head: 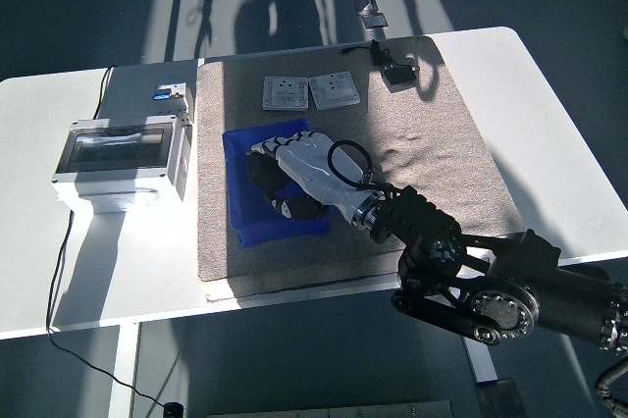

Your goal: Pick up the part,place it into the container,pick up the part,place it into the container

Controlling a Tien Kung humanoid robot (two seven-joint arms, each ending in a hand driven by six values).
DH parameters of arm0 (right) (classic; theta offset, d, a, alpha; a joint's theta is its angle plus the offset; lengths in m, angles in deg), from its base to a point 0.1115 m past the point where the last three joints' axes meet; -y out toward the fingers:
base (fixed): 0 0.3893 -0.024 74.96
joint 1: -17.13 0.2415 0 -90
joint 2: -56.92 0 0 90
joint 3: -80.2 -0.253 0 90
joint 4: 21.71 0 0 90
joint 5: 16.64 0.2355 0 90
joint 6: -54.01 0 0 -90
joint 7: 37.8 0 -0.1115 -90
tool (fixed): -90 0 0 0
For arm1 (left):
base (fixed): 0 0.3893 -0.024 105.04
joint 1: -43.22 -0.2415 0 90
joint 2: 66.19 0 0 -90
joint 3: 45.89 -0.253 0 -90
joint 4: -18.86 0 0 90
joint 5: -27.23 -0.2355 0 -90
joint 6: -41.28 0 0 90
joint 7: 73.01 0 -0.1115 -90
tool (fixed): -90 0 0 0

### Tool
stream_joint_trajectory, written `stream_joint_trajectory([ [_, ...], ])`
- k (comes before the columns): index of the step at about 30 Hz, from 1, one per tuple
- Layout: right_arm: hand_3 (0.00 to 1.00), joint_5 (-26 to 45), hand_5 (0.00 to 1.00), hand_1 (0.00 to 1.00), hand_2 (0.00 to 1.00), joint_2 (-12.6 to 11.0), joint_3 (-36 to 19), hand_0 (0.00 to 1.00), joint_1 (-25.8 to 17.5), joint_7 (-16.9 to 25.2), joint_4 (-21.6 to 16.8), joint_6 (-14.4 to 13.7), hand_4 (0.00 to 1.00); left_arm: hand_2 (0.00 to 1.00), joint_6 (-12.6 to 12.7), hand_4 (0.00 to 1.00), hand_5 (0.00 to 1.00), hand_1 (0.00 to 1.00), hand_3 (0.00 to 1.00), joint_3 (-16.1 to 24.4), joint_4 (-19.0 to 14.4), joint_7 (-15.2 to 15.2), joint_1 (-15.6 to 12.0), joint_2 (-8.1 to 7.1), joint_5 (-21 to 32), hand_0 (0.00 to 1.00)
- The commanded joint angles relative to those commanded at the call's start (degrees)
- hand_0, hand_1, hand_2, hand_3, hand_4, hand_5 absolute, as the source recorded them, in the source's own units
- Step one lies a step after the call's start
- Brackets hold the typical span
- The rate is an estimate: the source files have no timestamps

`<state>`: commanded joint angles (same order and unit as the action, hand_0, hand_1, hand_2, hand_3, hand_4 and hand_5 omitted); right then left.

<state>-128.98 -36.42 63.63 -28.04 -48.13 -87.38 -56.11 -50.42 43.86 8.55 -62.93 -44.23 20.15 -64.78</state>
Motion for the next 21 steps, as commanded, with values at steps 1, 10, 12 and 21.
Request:
stream_joint_trajectory([
  [1, 0.872, -0.24, 0.137, 0.796, 0.817, 0.05, 0.18, 0.973, 0.06, -0.48, 0.02, 0.75, 0.608, 0.723, 0.03, 0.966, 0.993, 0.713, 0.648, -0.03, 0.00, -0.01, -0.03, -0.01, 0.13, 0.692],
  [10, 0.910, -1.78, 0.227, 0.886, 0.868, 0.29, 0.84, 0.998, 0.31, -3.66, 0.48, 4.42, 0.663, 0.724, 0.15, 0.966, 0.996, 0.713, 0.647, -0.05, 0.00, 0.23, 0.02, -0.03, 0.03, 0.692],
  [12, 0.910, -2.03, 0.227, 0.886, 0.868, 0.20, 0.39, 0.998, 0.17, -3.94, 0.44, 4.75, 0.663, 0.724, 0.15, 0.966, 0.996, 0.713, 0.647, 0.01, 0.00, 0.30, 0.02, -0.06, -0.17, 0.692],
  [21, 0.927, -3.07, 0.410, 0.957, 0.921, -0.82, -3.55, 0.998, -1.16, -4.49, -1.17, 6.04, 0.941, 0.722, 0.78, 0.958, 0.998, 0.710, 0.641, -0.74, 0.00, 0.60, -0.05, -0.06, 0.37, 0.692],
])
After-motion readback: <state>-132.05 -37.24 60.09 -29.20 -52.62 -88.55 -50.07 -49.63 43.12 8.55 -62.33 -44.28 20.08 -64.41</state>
